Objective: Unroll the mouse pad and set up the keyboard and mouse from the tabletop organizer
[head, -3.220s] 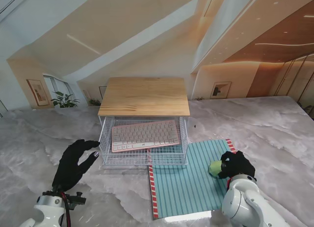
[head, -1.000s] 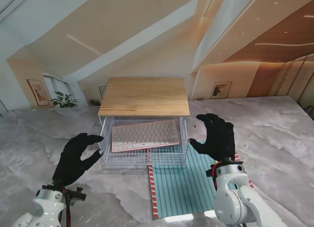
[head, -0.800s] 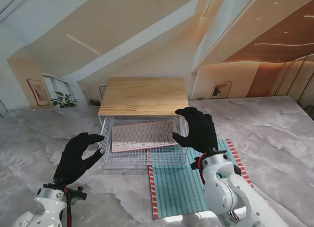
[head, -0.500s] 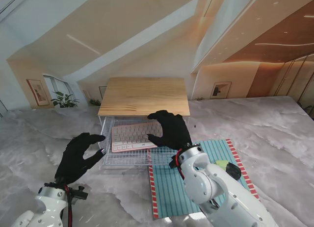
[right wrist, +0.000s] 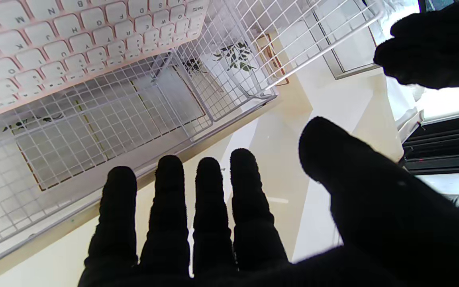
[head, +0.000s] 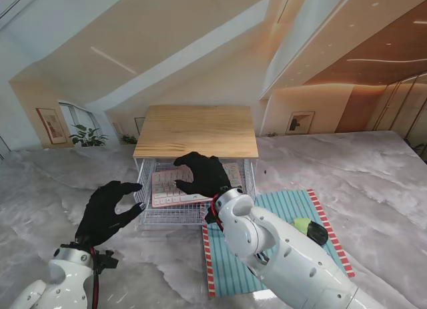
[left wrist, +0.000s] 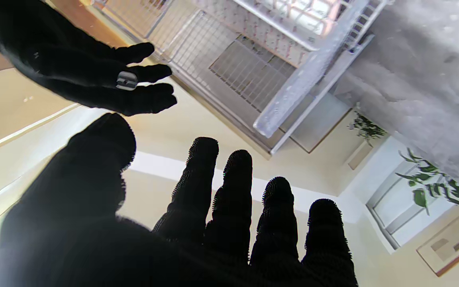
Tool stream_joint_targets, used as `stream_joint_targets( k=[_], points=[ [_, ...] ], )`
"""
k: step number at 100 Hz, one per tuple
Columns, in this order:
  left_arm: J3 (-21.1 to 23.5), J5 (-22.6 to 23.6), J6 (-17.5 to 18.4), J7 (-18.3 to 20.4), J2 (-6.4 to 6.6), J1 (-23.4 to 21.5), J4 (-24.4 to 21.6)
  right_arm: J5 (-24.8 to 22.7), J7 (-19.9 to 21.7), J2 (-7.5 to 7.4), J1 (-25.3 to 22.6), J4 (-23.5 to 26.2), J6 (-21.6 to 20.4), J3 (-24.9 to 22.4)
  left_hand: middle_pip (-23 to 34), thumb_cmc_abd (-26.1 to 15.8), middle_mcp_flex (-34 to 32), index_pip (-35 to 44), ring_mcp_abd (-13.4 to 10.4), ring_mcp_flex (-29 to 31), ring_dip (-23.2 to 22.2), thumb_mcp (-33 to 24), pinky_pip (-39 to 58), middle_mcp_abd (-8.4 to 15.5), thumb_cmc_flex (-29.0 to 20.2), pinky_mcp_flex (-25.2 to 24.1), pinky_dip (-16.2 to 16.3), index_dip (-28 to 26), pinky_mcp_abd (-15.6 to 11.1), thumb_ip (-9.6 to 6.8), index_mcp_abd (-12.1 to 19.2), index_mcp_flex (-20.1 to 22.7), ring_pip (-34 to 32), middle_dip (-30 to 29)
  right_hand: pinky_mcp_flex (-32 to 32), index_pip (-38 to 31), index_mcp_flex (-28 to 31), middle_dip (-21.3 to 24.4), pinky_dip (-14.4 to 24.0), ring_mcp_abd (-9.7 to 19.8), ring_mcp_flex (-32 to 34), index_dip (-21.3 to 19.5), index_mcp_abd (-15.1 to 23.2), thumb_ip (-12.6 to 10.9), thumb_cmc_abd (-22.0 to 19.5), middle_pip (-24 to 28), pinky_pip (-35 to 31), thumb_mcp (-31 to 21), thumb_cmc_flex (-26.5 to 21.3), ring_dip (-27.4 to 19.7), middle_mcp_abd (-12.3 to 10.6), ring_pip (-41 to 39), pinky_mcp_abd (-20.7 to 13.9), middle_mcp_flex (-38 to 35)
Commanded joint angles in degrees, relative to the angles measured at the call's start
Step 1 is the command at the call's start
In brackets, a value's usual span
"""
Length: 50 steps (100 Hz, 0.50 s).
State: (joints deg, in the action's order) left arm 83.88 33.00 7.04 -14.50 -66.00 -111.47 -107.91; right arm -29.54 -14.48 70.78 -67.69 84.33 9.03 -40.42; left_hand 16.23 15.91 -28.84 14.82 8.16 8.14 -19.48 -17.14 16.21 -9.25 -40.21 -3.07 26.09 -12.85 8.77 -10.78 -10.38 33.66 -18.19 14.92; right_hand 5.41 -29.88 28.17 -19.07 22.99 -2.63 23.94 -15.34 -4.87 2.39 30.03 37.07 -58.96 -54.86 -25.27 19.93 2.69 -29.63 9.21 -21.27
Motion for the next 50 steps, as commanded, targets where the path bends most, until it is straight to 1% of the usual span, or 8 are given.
stream_joint_targets(
  k=[1,24,31,36,41,42,44,50],
  points=[
    [-0.33,0.27,-0.81,1.53,0.14,0.43,-0.52,0.16,0.94,0.6,0.25,-0.55,0.21,0.33,-0.4,1.48,2.44,-1.27,-1.41,-2.48,0.49,-0.88,-0.27,0.04,-0.19,-0.78,-0.21,0.97,-1.02,-1.21,-0.5,-1.66,1.1,-0.13,-0.79,1.05,1.75,0.23,-1.29,0.46,0.95,-0.02,-0.24,-0.83,-1.43,-0.28,-0.54,0.57,-0.26,-0.26,0.06,0.29,-0.73,-0.8],
    [-2.03,3.35,-8.46,3.99,0.71,2.55,-0.92,0.79,1.37,1.02,1.55,-2.49,1.32,1.42,-0.58,3.46,5.81,-3.39,0.4,-3.04,0.68,-0.24,-0.22,-1.24,0.4,-0.56,0.32,1.76,-0.22,-0.77,-2.67,-5.02,2.89,-0.05,-1.09,1.29,1.97,0.18,-1.6,0.49,1.0,-0.18,-0.3,-0.91,-1.29,-0.37,-0.63,0.84,0.09,-0.27,0.05,0.34,0.01,-0.97],
    [-2.83,4.54,-10.76,4.33,0.82,3.38,-0.94,1.05,1.78,1.05,1.86,-2.96,1.72,1.59,0.26,3.88,6.57,-3.97,3.1,-3.05,-0.93,0.14,4.28,-2.56,0.26,-0.3,2.62,2.11,0.41,-0.49,-4.06,-5.69,1.92,0.2,-1.18,1.38,1.98,0.18,-1.63,0.5,0.95,-0.23,-0.31,-0.94,-1.31,-0.42,-0.7,0.86,0.09,-0.27,0.08,0.36,0.27,-0.93],
    [-3.42,5.12,-11.98,4.27,0.84,4.0,-0.83,1.31,2.03,1.07,1.99,-3.27,1.92,1.66,0.56,4.16,6.96,-4.22,4.5,-2.87,-1.48,0.2,7.06,-3.2,0.18,0.12,2.81,2.33,1.05,-0.46,-4.78,-6.21,1.09,0.21,-1.29,1.43,1.96,0.16,-1.64,0.48,0.91,-0.27,-0.28,-0.95,-1.29,-0.42,-0.72,0.91,0.11,-0.26,0.02,0.35,0.47,-0.93],
    [-4.03,5.7,-13.14,3.99,0.81,4.65,-0.6,1.41,2.32,1.02,2.09,-3.53,1.98,1.69,0.98,4.53,7.24,-4.26,5.53,-2.81,-1.89,0.05,9.86,-3.66,0.23,0.27,2.09,2.48,1.8,-0.54,-5.29,-6.49,-0.22,0.25,-1.29,1.45,1.98,0.15,-1.63,0.53,0.9,-0.32,-0.2,-0.97,-1.31,-0.43,-0.79,0.95,0.15,-0.26,-0.04,0.34,0.66,-0.93],
    [-4.13,5.81,-13.31,3.93,0.8,4.77,-0.55,1.41,2.38,1.0,2.09,-3.55,2.0,1.68,1.11,4.62,7.35,-4.16,5.81,-2.83,-1.64,-0.2,12.23,-3.77,0.37,-0.11,-0.18,2.65,2.06,-0.45,-5.47,-6.58,-0.7,0.1,-1.31,1.45,2.01,0.15,-1.63,0.52,0.9,-0.33,-0.29,-0.99,-1.36,-0.44,-0.79,0.91,0.06,-0.25,0.01,0.34,0.72,-0.92],
    [-4.33,6.0,-13.64,3.84,0.8,5.0,-0.45,1.37,2.56,0.91,1.98,-3.37,2.12,1.6,1.25,4.66,7.41,-4.11,6.19,-2.74,-1.52,-0.34,14.16,-4.01,0.58,-0.21,-1.87,2.8,2.32,-0.37,-5.63,-6.73,-1.21,0.02,-1.27,1.47,1.98,0.15,-1.61,0.49,0.86,-0.34,-0.29,-0.98,-1.34,-0.44,-0.84,0.98,0.13,-0.26,0.0,0.35,0.83,-0.94],
    [-4.95,6.31,-14.63,3.59,0.75,5.67,-0.22,0.99,3.25,0.43,1.17,-2.04,2.73,0.98,1.63,4.9,7.81,-4.13,7.33,-2.78,-2.09,-0.33,16.86,-4.63,0.59,-0.19,-2.26,2.9,2.96,-0.31,-6.29,-7.05,-2.81,0.25,-1.27,1.52,1.95,0.15,-1.58,0.53,0.86,-0.38,-0.31,-0.99,-1.27,-0.48,-0.9,1.05,0.14,-0.27,0.03,0.38,0.89,-0.89]
  ],
)
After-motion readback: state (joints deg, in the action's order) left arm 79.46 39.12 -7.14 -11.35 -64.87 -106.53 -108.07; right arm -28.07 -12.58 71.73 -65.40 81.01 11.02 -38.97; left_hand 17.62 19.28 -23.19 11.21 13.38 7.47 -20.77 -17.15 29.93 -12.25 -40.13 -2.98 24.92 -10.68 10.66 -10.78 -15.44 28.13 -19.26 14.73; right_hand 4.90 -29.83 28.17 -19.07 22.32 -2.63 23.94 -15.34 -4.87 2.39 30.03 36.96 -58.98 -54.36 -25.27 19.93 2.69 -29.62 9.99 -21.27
